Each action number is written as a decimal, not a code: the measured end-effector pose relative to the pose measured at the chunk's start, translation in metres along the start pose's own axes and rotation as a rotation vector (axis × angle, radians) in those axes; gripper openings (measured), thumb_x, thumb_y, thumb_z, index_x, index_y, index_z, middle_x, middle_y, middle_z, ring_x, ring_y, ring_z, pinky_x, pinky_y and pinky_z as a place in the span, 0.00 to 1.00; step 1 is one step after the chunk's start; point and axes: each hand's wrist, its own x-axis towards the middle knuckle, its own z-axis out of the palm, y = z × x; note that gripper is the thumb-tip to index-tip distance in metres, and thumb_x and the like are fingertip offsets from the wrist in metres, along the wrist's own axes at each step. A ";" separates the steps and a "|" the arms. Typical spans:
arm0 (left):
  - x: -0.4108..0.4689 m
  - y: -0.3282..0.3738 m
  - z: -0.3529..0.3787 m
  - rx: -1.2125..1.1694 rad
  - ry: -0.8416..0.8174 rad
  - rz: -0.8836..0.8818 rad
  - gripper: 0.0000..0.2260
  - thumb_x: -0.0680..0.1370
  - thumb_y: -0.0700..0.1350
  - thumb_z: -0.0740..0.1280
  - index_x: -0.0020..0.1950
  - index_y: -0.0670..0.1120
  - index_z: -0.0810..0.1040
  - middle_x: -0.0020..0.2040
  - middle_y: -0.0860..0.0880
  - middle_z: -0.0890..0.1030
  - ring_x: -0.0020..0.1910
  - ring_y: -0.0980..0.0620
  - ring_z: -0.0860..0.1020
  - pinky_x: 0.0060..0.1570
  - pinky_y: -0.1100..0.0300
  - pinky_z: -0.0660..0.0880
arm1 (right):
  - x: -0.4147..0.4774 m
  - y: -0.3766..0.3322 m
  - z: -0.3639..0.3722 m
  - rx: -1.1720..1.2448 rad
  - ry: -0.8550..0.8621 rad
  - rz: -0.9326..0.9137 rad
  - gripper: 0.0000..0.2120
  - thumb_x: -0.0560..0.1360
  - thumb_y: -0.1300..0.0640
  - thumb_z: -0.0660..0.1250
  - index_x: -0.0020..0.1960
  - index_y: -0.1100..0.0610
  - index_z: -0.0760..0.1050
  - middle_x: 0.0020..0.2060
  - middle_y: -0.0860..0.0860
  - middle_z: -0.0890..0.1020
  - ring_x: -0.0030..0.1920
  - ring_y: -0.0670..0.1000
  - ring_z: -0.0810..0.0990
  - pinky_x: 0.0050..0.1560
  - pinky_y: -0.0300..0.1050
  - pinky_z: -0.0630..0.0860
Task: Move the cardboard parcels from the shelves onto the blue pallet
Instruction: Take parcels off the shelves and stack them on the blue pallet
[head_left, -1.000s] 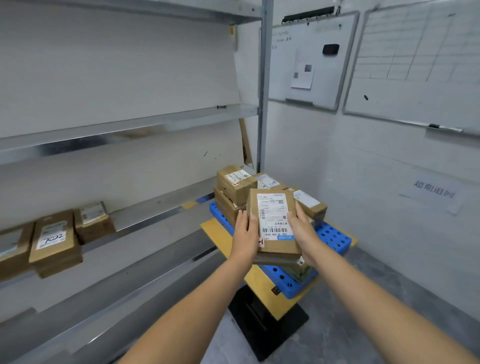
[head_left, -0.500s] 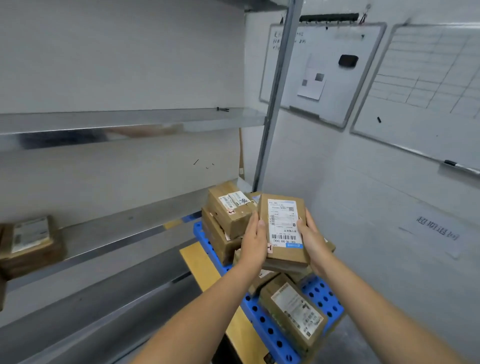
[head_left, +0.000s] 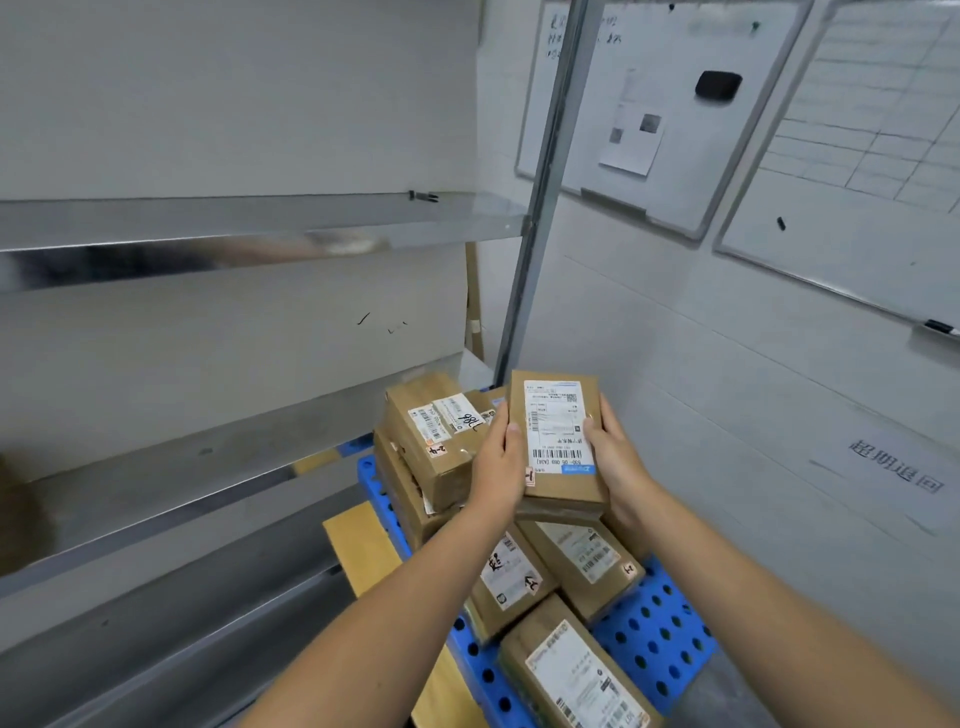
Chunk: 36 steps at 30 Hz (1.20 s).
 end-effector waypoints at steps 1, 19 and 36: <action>0.007 -0.001 0.005 0.003 0.010 -0.009 0.21 0.86 0.48 0.52 0.80 0.55 0.58 0.72 0.51 0.72 0.64 0.53 0.76 0.53 0.64 0.76 | 0.010 -0.001 -0.002 -0.001 -0.013 0.006 0.23 0.84 0.54 0.52 0.77 0.40 0.55 0.62 0.50 0.80 0.53 0.51 0.84 0.47 0.50 0.83; 0.136 -0.041 0.076 0.285 0.528 -0.228 0.15 0.85 0.45 0.52 0.73 0.47 0.60 0.55 0.47 0.81 0.41 0.60 0.79 0.29 0.70 0.71 | 0.206 0.017 0.002 -0.084 -0.491 0.085 0.24 0.84 0.57 0.53 0.78 0.43 0.54 0.68 0.51 0.75 0.61 0.53 0.79 0.57 0.48 0.79; 0.148 -0.036 0.077 0.754 0.539 -0.178 0.32 0.77 0.29 0.59 0.79 0.38 0.50 0.78 0.38 0.57 0.76 0.39 0.60 0.74 0.47 0.62 | 0.229 0.031 0.027 -0.107 -0.606 0.143 0.23 0.85 0.53 0.49 0.79 0.43 0.51 0.69 0.52 0.74 0.54 0.48 0.78 0.57 0.46 0.75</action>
